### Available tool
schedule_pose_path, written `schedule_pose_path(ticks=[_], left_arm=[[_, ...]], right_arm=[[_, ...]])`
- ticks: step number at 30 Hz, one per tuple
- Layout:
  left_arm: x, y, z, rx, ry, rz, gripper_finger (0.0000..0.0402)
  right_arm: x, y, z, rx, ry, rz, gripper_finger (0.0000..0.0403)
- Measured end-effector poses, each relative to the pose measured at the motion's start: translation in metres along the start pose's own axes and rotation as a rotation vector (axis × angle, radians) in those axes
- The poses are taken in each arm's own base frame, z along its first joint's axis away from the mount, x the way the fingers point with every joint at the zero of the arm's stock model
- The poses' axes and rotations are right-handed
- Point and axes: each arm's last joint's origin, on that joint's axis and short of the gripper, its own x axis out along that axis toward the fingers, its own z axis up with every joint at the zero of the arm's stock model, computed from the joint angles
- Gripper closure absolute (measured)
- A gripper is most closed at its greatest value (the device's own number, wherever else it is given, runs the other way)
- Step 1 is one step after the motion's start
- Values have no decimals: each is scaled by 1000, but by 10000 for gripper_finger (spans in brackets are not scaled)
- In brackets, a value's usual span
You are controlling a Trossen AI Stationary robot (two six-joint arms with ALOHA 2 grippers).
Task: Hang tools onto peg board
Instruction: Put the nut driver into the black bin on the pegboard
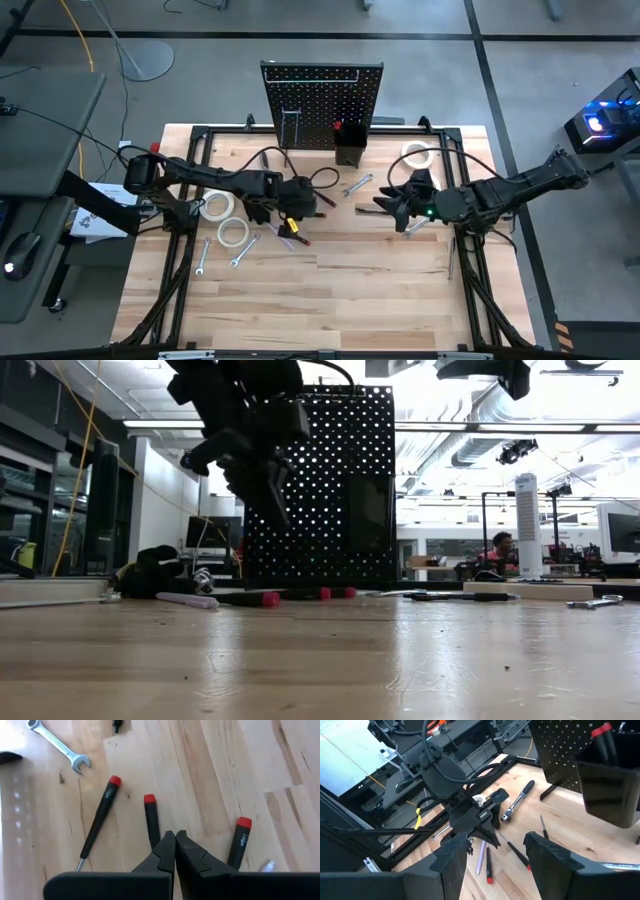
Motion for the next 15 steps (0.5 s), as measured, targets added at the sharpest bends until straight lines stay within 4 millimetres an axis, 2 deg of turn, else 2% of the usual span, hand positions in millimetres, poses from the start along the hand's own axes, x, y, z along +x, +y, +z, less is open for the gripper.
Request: schedule_pose_path(ticks=[5, 10, 15], left_arm=[[0, 1, 1, 1, -8, 4, 401], [10, 8, -3, -17, 18, 19, 397], [21, 12, -11, -44, 85, -5, 351]], right_arm=[[0, 0, 0, 0, -5, -5, 210], [0, 0, 0, 5, -5, -6, 210], [1, -1, 1, 11, -9, -8, 210]])
